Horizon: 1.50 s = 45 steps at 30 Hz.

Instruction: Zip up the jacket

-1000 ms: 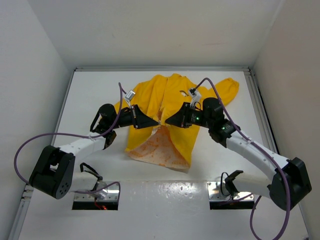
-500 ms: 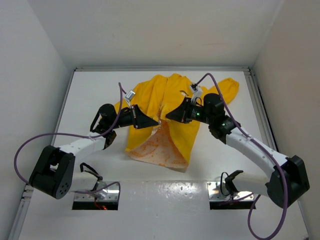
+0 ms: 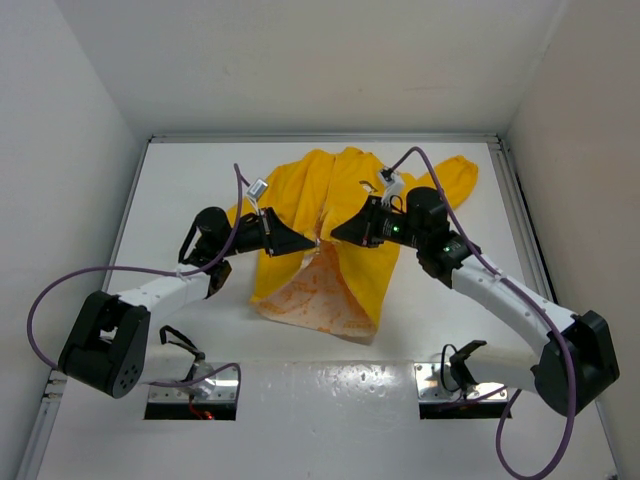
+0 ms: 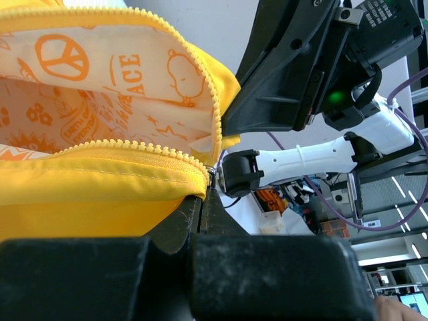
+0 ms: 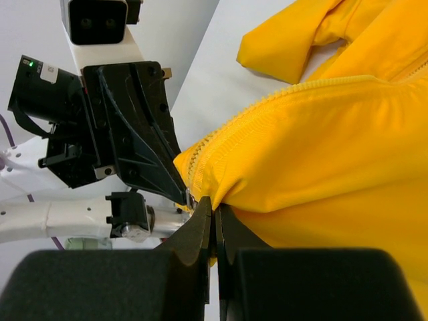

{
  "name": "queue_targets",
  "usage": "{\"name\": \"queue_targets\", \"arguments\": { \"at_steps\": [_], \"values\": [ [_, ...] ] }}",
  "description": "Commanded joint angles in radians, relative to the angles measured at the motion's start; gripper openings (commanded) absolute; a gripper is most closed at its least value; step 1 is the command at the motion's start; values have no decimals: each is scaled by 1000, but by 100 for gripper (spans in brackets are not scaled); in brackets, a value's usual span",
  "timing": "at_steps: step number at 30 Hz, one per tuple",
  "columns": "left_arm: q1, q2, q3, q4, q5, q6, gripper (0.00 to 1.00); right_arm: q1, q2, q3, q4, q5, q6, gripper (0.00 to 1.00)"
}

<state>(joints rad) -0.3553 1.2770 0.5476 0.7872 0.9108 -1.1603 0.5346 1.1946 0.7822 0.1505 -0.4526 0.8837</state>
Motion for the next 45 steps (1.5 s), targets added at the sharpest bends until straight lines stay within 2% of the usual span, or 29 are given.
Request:
{"name": "queue_targets", "arguments": {
  "at_steps": [1, 18, 30, 34, 38, 41, 42, 45],
  "values": [
    [13, -12, 23, 72, 11, -15, 0, 10, -1, 20, 17, -15, -19, 0],
    [4, -11, 32, 92, 11, -15, 0, 25, 3, 23, 18, -15, -26, 0],
    [4, -11, 60, 70, 11, 4, 0, 71, 5, 42, -51, -17, -133, 0],
    [4, -11, 81, 21, 11, 37, 0, 87, 0, 46, -92, -23, -251, 0],
    [4, 10, 138, -148, 11, 141, 0, 97, -10, 58, -137, -31, -391, 0],
    [-5, 10, 170, -209, 23, 212, 0, 105, -16, 63, -147, -49, -485, 0],
    [-16, 22, 181, -282, 33, 238, 0, 105, -23, 63, -147, -57, -505, 0],
    [-27, 22, 192, -319, 45, 286, 0, 105, -27, 52, -147, -75, -555, 0]
  ]
}}
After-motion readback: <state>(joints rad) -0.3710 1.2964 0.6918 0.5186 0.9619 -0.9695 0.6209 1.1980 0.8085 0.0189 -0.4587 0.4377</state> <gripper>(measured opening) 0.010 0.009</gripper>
